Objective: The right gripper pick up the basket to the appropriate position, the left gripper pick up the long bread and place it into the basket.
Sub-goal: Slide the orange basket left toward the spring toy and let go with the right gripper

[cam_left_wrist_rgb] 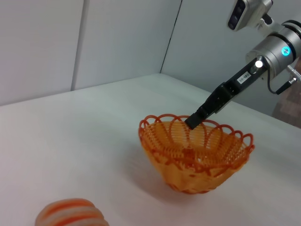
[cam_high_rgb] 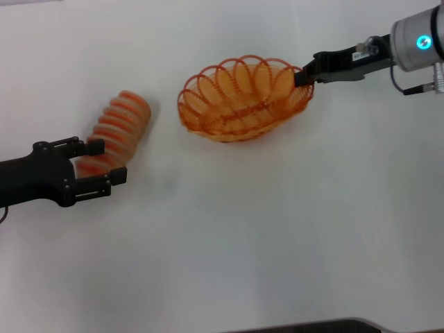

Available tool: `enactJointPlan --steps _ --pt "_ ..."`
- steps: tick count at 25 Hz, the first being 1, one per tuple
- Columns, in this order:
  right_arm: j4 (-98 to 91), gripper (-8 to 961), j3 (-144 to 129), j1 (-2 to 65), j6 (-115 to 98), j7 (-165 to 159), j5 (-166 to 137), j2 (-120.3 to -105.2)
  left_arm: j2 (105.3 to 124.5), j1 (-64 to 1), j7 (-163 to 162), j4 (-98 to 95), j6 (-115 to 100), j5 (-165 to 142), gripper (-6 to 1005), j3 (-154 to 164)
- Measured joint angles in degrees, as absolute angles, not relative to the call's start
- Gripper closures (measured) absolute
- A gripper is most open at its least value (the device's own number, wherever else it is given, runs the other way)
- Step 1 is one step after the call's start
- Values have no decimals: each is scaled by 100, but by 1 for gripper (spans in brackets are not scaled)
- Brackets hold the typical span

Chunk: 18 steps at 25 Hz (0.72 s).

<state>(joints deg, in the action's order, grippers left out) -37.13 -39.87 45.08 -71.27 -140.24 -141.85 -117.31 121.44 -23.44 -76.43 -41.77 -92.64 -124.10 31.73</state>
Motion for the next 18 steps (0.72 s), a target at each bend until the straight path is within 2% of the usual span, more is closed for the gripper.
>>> enactJointPlan --steps 4,6,18 --pt "-3714 872 -4007 4512 -6822 -14026 -14151 -11903 12165 -2351 -7644 -4205 -9219 -12407 248 3172" --pt "-3699 872 -4015 4514 -6703 -14020 -14111 -11939 12171 -2351 -7649 -4205 -9185 -12396 248 3172" --pt "-3410 872 -4199 4380 -6350 -13927 -13658 -11957 12172 -2356 -7641 -4202 -9095 -12324 247 3173"
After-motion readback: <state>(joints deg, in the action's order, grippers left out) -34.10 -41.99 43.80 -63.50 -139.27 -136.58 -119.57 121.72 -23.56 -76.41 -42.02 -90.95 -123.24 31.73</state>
